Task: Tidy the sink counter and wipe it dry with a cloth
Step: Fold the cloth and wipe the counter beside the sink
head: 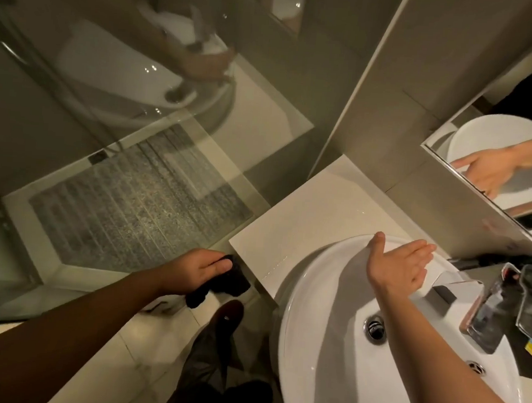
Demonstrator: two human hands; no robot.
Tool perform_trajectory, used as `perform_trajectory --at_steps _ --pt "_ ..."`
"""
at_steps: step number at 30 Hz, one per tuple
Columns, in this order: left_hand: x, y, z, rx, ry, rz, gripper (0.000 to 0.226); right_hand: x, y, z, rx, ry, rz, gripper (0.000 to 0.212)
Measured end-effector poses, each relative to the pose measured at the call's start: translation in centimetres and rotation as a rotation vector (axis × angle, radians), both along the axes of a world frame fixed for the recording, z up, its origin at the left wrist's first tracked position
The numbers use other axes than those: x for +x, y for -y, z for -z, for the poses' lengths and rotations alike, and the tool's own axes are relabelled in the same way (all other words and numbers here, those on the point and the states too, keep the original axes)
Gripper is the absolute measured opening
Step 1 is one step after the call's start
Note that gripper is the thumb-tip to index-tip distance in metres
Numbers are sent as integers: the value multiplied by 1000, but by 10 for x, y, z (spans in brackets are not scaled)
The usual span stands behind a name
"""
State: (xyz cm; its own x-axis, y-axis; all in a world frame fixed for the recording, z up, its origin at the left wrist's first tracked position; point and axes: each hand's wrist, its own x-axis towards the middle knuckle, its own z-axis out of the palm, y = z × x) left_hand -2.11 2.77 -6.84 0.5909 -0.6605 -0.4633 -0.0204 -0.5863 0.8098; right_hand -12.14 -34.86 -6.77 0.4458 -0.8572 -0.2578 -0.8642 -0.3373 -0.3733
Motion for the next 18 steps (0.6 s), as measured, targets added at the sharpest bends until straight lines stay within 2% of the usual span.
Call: perform_trajectory --at_steps 5,11,18 --pt "31 29 -42 -94 -120 -102 37 -2 0 -3 4 -11 -4 95" --pt "81 121 -68 -201 -51 -101 42 -1 -2 -9 7 -34 -4 93" --pt "144 295 -72 -177 175 195 39 2 -1 -9 -31 -39 38 91"
